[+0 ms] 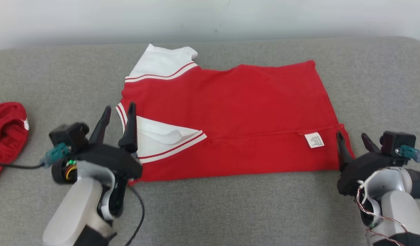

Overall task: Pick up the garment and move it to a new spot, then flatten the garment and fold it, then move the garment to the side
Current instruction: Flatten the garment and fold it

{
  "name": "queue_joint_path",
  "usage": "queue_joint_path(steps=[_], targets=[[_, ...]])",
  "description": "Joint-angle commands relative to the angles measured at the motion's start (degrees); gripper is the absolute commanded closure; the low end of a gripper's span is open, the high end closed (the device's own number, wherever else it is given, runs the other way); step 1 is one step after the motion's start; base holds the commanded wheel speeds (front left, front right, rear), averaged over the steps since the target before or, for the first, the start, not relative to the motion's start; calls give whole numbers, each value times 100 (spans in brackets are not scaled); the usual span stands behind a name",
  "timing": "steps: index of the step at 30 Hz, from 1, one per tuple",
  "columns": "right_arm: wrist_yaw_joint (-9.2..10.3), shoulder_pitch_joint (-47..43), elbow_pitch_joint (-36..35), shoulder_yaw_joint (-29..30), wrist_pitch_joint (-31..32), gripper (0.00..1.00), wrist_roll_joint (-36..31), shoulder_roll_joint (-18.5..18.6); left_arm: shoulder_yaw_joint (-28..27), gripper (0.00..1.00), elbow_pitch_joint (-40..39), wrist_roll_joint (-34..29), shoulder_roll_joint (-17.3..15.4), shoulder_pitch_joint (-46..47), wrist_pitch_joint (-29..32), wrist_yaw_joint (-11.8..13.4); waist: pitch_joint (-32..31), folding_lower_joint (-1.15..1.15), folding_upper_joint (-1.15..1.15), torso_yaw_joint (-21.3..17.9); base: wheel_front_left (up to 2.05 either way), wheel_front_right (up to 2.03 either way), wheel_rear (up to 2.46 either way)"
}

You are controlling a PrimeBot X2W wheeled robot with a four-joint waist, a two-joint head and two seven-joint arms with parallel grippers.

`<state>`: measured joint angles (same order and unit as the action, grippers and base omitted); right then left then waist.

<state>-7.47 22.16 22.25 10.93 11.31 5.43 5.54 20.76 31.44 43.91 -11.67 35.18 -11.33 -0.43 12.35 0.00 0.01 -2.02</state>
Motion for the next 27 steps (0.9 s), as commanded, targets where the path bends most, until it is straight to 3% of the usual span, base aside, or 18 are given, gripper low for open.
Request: queue_joint_path(steps=[1,10,23,27], targets=[[-6,-116,-42,39,30,0,23,20,41,0,-18,-95,-64,-179,-29,43,-138,0,-1,22,0,0,0],[-6,-704,-846,468,490,0,48,52,378,0,-621,-275,-574,-1227,671,406,-375,0,-1,105,0,0,0],[-6,-855,-1346,411,779,0,7,-172,512,0,-756,-360,-652,-1391,1509,1181,-205,0,-1,-54,0,0,0],[-6,-862,-1386,437,805,0,-6,-197,568,0,-611,-402,-597,-1270,1627,1296,-133,0,-1,-85,0,0,0]])
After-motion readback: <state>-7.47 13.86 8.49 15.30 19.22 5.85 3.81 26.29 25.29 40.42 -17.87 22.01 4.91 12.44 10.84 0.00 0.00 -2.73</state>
